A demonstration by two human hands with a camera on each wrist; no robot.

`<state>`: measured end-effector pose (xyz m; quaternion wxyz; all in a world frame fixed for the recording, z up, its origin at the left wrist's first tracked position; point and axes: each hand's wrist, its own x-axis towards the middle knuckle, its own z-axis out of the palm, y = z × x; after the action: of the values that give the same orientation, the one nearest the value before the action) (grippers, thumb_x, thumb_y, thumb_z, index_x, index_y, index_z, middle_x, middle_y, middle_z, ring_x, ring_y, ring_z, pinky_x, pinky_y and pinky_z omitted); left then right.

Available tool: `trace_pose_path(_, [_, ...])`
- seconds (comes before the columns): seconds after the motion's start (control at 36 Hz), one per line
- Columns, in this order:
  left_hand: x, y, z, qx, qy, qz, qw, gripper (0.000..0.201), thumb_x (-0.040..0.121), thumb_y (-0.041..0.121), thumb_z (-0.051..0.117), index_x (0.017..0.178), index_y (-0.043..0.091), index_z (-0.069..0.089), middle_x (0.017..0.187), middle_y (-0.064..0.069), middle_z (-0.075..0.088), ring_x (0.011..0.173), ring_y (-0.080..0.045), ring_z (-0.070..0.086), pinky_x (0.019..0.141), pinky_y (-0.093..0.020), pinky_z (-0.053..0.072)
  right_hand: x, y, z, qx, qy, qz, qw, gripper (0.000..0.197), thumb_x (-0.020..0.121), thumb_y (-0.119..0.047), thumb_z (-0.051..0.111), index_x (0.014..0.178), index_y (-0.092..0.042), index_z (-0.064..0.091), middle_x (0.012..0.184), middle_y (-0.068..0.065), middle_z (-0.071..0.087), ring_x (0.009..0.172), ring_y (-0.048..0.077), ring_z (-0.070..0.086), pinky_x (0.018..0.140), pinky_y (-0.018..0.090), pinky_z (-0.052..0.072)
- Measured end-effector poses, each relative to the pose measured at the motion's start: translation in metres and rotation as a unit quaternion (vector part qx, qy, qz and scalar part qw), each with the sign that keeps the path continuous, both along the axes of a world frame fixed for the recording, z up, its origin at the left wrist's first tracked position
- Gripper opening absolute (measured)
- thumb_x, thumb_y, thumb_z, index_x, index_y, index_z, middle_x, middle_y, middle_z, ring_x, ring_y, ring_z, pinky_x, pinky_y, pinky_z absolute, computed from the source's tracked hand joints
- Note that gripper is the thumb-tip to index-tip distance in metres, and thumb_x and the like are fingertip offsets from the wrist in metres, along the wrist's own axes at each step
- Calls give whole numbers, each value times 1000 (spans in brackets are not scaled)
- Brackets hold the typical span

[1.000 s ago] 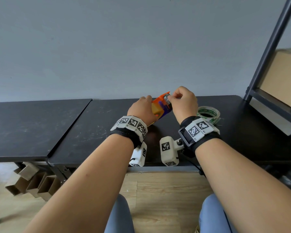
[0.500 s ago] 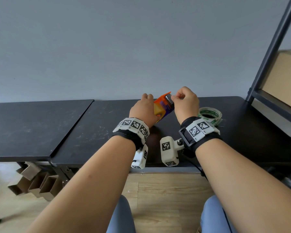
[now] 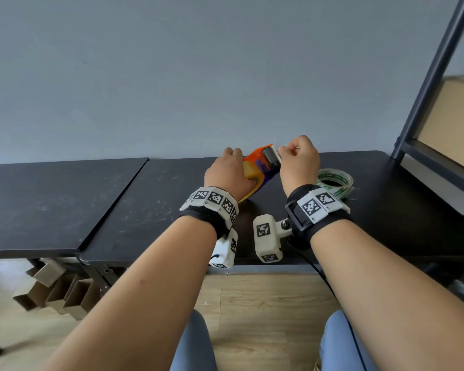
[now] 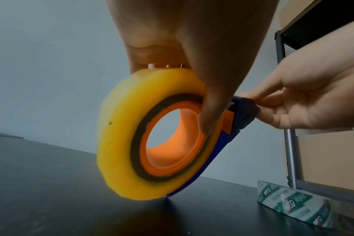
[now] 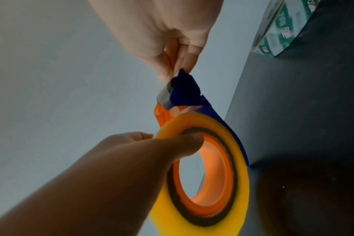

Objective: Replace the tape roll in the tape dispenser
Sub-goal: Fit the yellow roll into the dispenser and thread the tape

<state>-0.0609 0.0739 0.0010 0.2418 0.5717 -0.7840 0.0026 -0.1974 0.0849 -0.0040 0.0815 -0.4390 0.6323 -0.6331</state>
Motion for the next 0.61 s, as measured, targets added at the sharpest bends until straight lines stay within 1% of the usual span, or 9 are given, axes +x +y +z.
trace_pose_path(0.08, [1, -1, -1, 8, 5, -6, 1000, 51, 76, 39, 68, 117, 13, 51, 118, -3, 53, 98, -27, 60, 75, -37, 53, 1, 0, 1, -9, -47, -3, 999, 19, 88, -11, 55, 74, -17, 44, 82, 9, 66, 82, 28, 65, 73, 39, 52])
trace_pose_path(0.14, [2, -3, -1, 15, 11, -9, 1000, 52, 76, 39, 69, 118, 13, 51, 118, -4, 53, 98, -27, 60, 76, -37, 53, 2, 1, 4, -11, -61, 1, 998, 17, 87, -11, 55, 74, -17, 46, 88, 12, 70, 84, 29, 67, 75, 38, 53])
trace_pose_path(0.19, [3, -3, -1, 23, 13, -14, 1000, 54, 76, 38, 70, 120, 13, 51, 119, -5, 53, 99, -28, 59, 77, -37, 53, 2, 0, 6, -10, -62, 8, 998, 14, 85, -11, 58, 75, -15, 49, 79, 5, 66, 79, 25, 64, 70, 34, 51])
trace_pose_path(0.25, [5, -4, -1, 30, 11, -20, 999, 59, 77, 38, 70, 126, 15, 50, 122, -6, 52, 103, -28, 59, 78, -36, 52, 2, 1, 9, -1, -57, 15, 998, 9, 83, -12, 60, 78, -12, 53, 72, -3, 57, 74, 21, 57, 67, 28, 44])
trace_pose_path(0.31, [6, -4, -1, 34, 7, -25, 999, 62, 77, 40, 69, 132, 18, 49, 123, -6, 50, 106, -28, 58, 80, -36, 51, 0, 1, 11, 7, -59, 21, 998, 8, 81, -13, 62, 79, -10, 55, 74, -1, 58, 73, 20, 55, 67, 27, 42])
trace_pose_path(0.36, [7, -4, -1, 39, 3, -27, 999, 65, 76, 43, 69, 134, 21, 50, 122, -5, 50, 106, -28, 58, 82, -36, 51, 0, 1, 11, 8, -74, 28, 997, 8, 79, -10, 62, 81, -11, 54, 78, 2, 60, 74, 20, 55, 68, 28, 44])
trace_pose_path(0.44, [8, -3, 1, 43, 6, -32, 999, 70, 75, 49, 72, 135, 22, 50, 122, -4, 50, 106, -26, 58, 83, -34, 49, -1, 2, 10, 12, -104, 38, 994, 12, 79, -6, 59, 85, -12, 52, 75, -5, 55, 75, 19, 55, 70, 29, 46])
trace_pose_path(0.5, [7, -2, 1, 44, 17, -34, 998, 70, 74, 50, 72, 134, 21, 51, 122, -3, 50, 106, -25, 58, 82, -33, 47, -1, 3, 10, 19, -102, 47, 994, 11, 79, -5, 58, 85, -13, 54, 74, -7, 54, 75, 18, 54, 70, 29, 45])
trace_pose_path(0.61, [7, -3, 3, 65, 47, -34, 996, 64, 73, 44, 75, 127, 17, 56, 121, -3, 51, 104, -24, 58, 77, -29, 43, -1, 6, 13, 26, -128, 75, 989, 11, 76, -1, 58, 77, -13, 57, 69, -3, 55, 62, 15, 50, 59, 26, 43])
